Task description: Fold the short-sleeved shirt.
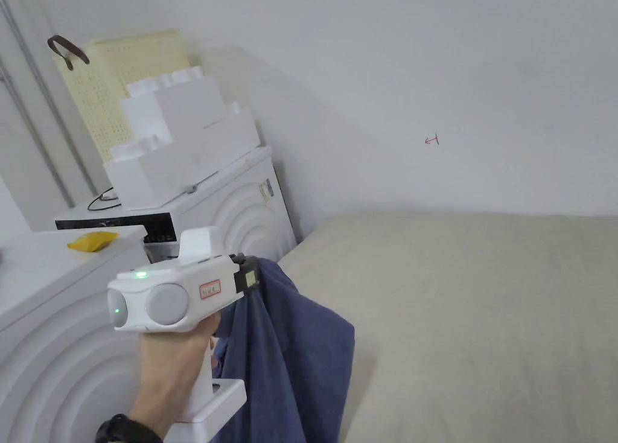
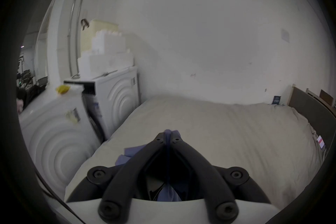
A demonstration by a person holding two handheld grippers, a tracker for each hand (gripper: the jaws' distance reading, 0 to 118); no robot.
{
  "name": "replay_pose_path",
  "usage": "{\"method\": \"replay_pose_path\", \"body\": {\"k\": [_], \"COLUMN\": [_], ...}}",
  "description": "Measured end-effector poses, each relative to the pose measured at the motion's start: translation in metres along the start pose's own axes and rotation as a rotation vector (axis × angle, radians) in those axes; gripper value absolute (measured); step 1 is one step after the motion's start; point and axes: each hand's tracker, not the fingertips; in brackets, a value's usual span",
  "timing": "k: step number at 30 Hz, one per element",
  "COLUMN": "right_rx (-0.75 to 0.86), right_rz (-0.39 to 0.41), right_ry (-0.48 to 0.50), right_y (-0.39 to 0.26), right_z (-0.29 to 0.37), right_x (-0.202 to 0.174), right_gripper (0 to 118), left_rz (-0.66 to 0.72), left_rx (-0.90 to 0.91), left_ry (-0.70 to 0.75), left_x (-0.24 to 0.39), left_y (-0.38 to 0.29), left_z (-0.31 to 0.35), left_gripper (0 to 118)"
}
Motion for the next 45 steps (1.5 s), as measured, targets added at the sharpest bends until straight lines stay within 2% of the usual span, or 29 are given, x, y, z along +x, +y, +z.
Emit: {"method": "replay_pose_path", "body": {"k": [5, 7, 8, 11, 16, 19, 22, 24, 27, 29, 31, 33, 34, 35, 38, 40, 45], "right_rx": [0.033, 0.041, 0.045, 0.061, 0.088, 0.115, 0.124, 0.123, 0.135, 0.135, 0.139, 0.142, 0.139, 0.134, 0.144, 0.161, 0.206], "right_rz": [-0.048, -0.063, -0.073, -0.112, -0.155, -0.213, -0.238, -0.241, -0.269, -0.283, -0.264, -0.219, -0.207, -0.197, -0.164, -0.110, 0.022], "right_ry": [-0.020, -0.039, -0.045, -0.069, -0.129, -0.191, -0.256, -0.311, -0.325, -0.319, -0.327, -0.332, -0.330, -0.321, -0.272, -0.231, -0.162], "right_y": [-0.003, -0.004, -0.005, -0.009, -0.012, -0.018, -0.025, -0.030, -0.036, -0.035, -0.033, -0.031, -0.029, -0.027, -0.016, -0.004, 0.033], "right_z": [0.013, 0.019, 0.022, 0.032, 0.054, 0.072, 0.087, 0.093, 0.098, 0.101, 0.105, 0.106, 0.105, 0.103, 0.097, 0.092, 0.079], "right_x": [0.016, 0.024, 0.029, 0.048, 0.078, 0.102, 0.121, 0.131, 0.144, 0.149, 0.148, 0.146, 0.145, 0.144, 0.138, 0.129, 0.097], "right_gripper": [5, 5, 5, 5, 5, 5, 5, 5, 5, 5, 5, 5, 5, 5, 5, 5, 5], "left_rz": [-0.013, -0.089, -0.092, 0.013, -0.006, -0.057, -0.107, -0.158, -0.192, -0.239, -0.299, -0.213, -0.140, -0.102, -0.127, -0.140, -0.069], "left_rx": [0.062, 0.045, 0.018, -0.037, -0.236, -0.326, -0.400, -0.438, -0.462, -0.495, -0.459, -0.493, -0.511, -0.495, -0.344, -0.269, -0.199], "left_ry": [-0.109, -0.138, -0.194, -0.407, -0.724, -0.904, -1.044, -1.120, -1.133, -1.147, -1.079, -1.044, -1.027, -1.023, -0.908, -0.820, -0.646], "left_x": [0.066, 0.114, 0.142, 0.228, 0.412, 0.518, 0.586, 0.618, 0.644, 0.650, 0.643, 0.621, 0.600, 0.580, 0.503, 0.440, 0.309], "left_y": [0.023, 0.009, -0.003, -0.050, -0.135, -0.188, -0.236, -0.263, -0.299, -0.318, -0.326, -0.316, -0.306, -0.295, -0.244, -0.211, -0.154], "left_z": [-0.030, -0.047, -0.057, -0.080, -0.090, -0.063, -0.020, 0.009, 0.046, 0.056, 0.058, 0.045, 0.038, 0.032, 0.023, 0.029, 0.070], "left_gripper": [0, 0, 0, 0, 0, 0, 0, 0, 0, 0, 22, 46, 55, 59, 75, 87, 89]}}
